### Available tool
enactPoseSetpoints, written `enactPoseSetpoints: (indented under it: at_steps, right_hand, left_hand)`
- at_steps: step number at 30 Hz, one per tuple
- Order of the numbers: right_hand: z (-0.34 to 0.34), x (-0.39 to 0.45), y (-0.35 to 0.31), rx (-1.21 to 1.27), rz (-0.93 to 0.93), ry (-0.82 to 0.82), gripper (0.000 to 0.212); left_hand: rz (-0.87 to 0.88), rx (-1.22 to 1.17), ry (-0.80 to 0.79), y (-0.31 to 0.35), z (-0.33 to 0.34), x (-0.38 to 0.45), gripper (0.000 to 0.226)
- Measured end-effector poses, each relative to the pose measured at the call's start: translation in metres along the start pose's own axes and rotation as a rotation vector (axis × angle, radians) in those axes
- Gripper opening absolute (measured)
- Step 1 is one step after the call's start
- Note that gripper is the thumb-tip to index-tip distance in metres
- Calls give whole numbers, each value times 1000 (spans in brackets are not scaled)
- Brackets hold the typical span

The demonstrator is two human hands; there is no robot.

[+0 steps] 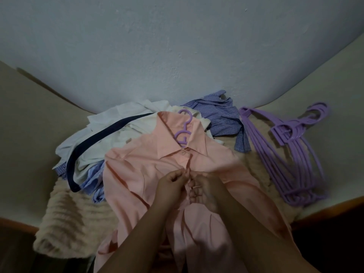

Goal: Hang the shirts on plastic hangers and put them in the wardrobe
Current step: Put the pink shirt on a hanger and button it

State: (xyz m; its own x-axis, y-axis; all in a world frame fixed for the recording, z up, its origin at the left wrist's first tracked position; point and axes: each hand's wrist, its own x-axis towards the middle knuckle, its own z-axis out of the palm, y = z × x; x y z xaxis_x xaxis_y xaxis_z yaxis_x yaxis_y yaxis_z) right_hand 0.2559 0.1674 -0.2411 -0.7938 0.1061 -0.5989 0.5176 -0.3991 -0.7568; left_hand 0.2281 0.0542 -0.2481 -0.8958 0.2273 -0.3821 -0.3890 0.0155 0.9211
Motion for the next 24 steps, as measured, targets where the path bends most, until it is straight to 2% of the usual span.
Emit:
enactPoseSetpoints:
  at_steps: [3, 7, 10, 12, 17, 20, 24]
  right_hand:
    - [6, -3, 1, 51, 26, 3, 20]
    - [18, -4, -3, 64, 88, -5, 19]
    - [21, -2, -5, 107, 26, 25, 6]
    - [20, -4, -7, 129, -24, 90, 5]
    - [16, -7, -7, -138, -280, 298, 19]
    - [18, -9, -5, -269, -396, 292, 20]
    - [19, -10, -6, -328, -418, 302, 16]
  left_hand:
    - [-68, -61, 63, 3, -2, -5, 19]
    - [-108, -91, 29, 6, -4, -9, 20]
    - [-90, -74, 42, 6, -6, -7, 25]
    - [-85, -99, 78, 8, -7, -9, 29]
    - [-23, -56, 123, 12, -3, -13, 28]
    - [64, 39, 108, 14, -1, -18, 29]
    - [97, 73, 73, 17, -1, -23, 26]
